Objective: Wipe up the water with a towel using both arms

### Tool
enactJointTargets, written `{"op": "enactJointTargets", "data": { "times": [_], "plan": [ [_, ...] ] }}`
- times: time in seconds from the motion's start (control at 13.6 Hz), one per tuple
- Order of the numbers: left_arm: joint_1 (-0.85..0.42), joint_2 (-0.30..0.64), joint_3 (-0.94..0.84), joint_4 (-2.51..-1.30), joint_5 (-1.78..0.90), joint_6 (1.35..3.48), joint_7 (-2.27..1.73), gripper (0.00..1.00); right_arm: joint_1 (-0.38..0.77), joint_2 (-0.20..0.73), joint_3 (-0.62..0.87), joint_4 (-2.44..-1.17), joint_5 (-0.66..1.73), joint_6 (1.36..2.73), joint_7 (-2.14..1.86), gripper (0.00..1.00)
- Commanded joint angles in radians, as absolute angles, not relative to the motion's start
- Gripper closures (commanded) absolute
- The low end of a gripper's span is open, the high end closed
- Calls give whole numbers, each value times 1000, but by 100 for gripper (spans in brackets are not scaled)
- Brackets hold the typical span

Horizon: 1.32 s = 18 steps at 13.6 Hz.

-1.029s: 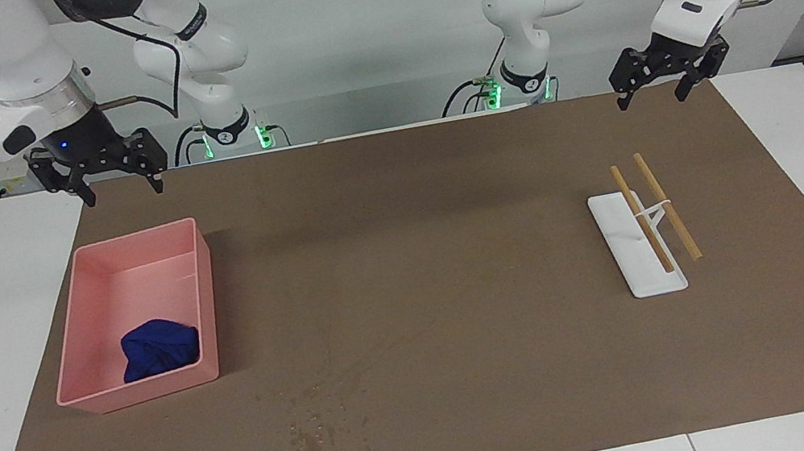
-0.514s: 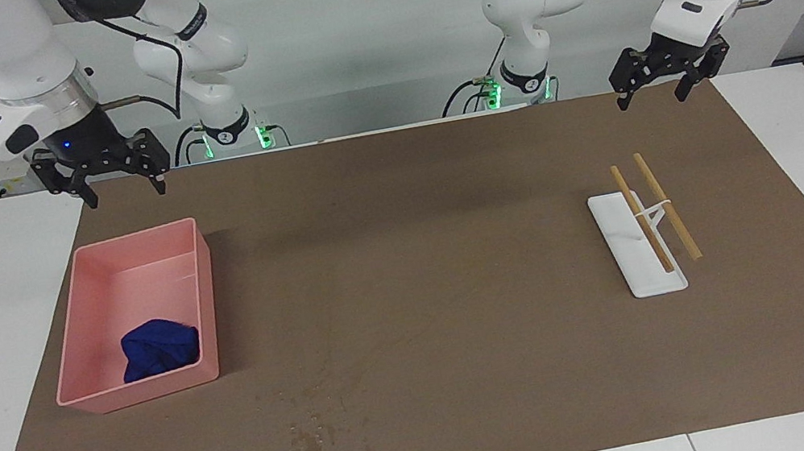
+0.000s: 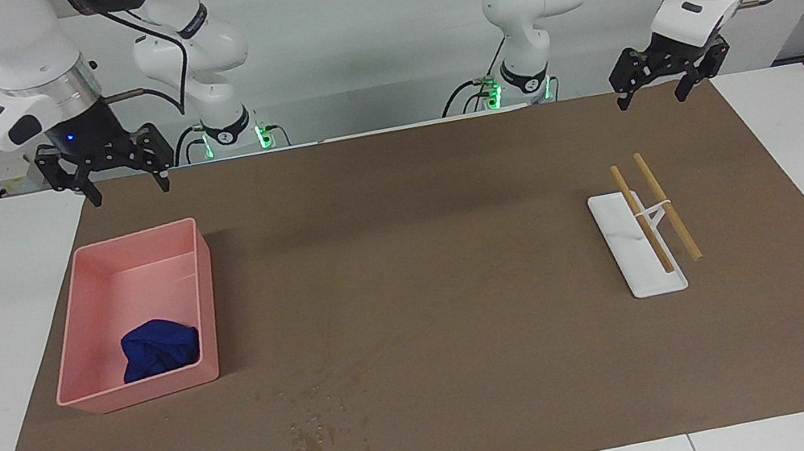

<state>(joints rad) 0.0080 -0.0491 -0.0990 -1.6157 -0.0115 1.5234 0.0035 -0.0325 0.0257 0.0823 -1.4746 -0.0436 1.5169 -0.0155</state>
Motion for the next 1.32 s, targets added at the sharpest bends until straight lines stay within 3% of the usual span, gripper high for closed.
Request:
{"op": "enactJointTargets", "data": {
  "times": [0.0,1.25],
  "plan": [
    [20,-60,-104,-1626,-25,1526,5,0,-29,3,72,-1508,-15,1543,-26,0],
    [18,-60,-104,-1626,-25,1526,3,0,-29,-41,71,-1591,-15,1546,-21,0]
  ]
}}
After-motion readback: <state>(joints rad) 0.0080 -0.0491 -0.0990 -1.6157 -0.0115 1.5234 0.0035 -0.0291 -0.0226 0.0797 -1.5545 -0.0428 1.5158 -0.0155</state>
